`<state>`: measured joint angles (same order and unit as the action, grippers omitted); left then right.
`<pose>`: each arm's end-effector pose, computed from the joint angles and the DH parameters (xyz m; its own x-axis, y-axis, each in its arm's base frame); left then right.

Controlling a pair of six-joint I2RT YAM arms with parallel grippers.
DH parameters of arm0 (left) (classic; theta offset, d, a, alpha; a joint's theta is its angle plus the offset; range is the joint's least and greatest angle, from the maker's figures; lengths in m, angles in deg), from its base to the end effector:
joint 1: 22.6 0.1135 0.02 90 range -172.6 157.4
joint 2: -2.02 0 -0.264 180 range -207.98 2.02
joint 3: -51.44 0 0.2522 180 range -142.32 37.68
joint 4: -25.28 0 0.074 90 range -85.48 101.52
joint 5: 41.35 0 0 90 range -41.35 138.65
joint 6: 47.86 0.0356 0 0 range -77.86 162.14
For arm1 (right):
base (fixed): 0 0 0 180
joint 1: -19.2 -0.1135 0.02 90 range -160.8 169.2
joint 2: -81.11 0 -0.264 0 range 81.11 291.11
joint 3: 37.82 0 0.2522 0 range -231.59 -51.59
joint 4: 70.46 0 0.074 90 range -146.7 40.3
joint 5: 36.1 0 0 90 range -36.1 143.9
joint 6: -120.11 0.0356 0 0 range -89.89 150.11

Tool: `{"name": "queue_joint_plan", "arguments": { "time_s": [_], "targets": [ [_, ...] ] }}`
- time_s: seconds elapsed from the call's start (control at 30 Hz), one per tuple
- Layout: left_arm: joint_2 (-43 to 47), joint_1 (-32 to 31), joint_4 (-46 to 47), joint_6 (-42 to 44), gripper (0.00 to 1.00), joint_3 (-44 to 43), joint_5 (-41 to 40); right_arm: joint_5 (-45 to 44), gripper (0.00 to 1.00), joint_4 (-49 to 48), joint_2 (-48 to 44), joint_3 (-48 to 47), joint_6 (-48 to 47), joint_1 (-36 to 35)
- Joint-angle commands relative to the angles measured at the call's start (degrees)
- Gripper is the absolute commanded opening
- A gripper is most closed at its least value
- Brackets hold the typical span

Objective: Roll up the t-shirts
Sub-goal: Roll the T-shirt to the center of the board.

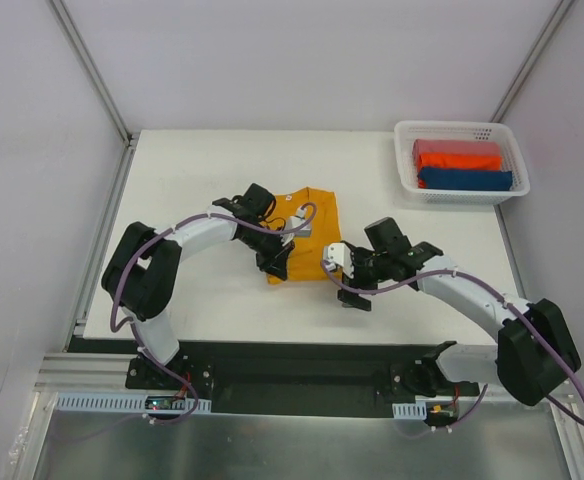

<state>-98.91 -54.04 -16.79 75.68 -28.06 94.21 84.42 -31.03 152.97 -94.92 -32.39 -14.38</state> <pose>0.2845 -0.2037 0.1920 -0.2845 0.6273 -0.7249 0.9528 0.1015 -0.2860 0.1924 0.1494 0.2152 0.3302 -0.6979 -0.6355 -0.9336 -0.1424 -0.3288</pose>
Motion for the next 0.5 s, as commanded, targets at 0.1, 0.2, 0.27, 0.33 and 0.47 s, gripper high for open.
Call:
{"name": "queue_joint_plan", "arguments": {
  "time_s": [0.1,0.2,0.27,0.33,0.47],
  "targets": [
    [-1.03,-0.11,-3.67,-1.72,0.03,-2.47,7.78,-0.73,0.96,-12.22,3.82,-5.62,-2.98,-1.48],
    [-1.64,-0.11,-4.20,-1.81,0.03,-2.82,8.23,-0.03,0.96,-12.14,5.40,-6.24,-4.99,-2.54],
    [-1.99,0.24,-4.38,-2.16,0.03,-3.17,9.02,0.50,0.96,-11.79,6.89,-6.15,-6.58,-3.06],
    [-2.78,0.68,-4.82,-2.86,0.03,-3.87,10.15,0.94,0.96,-10.91,7.86,-6.15,-8.50,-3.24],
    [-3.84,2.26,-6.31,-2.95,0.04,-5.19,11.92,1.56,0.96,-10.90,10.32,-5.62,-11.14,-3.51]
  ]
}}
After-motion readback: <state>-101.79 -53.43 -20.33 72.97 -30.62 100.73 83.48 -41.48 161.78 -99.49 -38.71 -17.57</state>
